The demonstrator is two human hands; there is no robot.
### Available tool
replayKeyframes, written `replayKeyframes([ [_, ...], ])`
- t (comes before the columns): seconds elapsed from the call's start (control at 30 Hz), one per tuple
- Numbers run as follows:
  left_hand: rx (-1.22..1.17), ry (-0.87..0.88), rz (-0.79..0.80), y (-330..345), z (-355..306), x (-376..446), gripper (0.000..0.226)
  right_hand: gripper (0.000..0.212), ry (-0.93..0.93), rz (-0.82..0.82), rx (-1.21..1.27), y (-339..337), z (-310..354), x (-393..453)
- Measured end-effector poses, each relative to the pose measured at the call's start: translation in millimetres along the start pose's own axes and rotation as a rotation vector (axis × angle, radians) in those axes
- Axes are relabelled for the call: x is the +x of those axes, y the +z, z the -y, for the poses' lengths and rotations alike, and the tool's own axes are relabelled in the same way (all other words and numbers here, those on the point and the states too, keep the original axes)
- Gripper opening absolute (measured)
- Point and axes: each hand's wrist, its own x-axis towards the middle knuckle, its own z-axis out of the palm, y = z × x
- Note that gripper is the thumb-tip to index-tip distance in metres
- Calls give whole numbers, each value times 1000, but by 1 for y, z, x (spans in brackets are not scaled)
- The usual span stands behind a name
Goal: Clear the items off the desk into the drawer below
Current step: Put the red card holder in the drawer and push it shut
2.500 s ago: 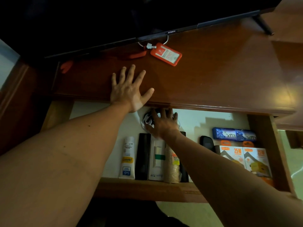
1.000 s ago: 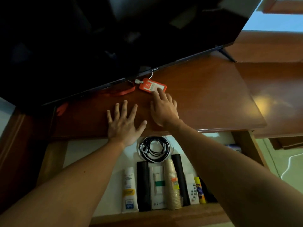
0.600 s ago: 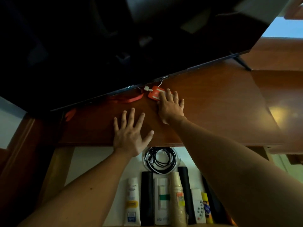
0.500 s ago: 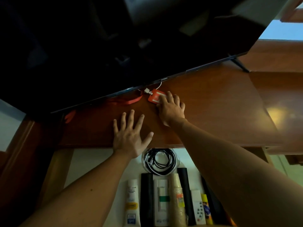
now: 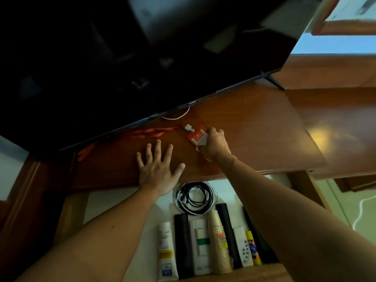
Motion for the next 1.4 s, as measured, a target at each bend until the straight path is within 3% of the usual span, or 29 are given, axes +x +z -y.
replayKeyframes([
  [0.17,-44,6,216,-17,2,6,87,36,89,110,187,-7,-12,-38],
  [0.23,-126,-7,211,-28,4,4,80,29,136,139,212,-12,-14,-51],
  [0.3,-283,-16,108,-38,2,-3,65,24,180,169,292,-20,-15,-62],
  [0.4,-478,-23,-14,-48,-9,-16,58,33,229,326,646,-34,-18,-78],
  [0.47,-488,19,-41,-53,-22,-23,56,39,233,475,848,-42,-22,-85],
  [0.6,-596,25,-35,-63,-52,-30,33,47,195,668,1016,-59,-30,-91],
  [0.77,-951,-8,15,-64,-90,-37,25,46,121,548,1076,-82,-40,-95],
  [0.87,-1048,-16,13,-71,-115,-51,25,49,53,286,942,-90,-46,-93],
  [0.97,-1016,5,24,-70,-126,-61,31,39,-73,13,721,-99,-49,-96],
  [1.07,-955,45,38,-71,-128,-66,34,28,-323,-154,444,-105,-53,-97],
  [1.17,-769,140,66,-80,-129,-67,23,31,-698,-261,-27,-107,-60,-94],
  [1.27,-635,187,8,-95,-127,-63,20,31,-792,-70,-204,-114,-65,-95],
  [1.4,-699,137,-5,-105,-123,-56,13,23,-451,378,122,-124,-72,-100],
])
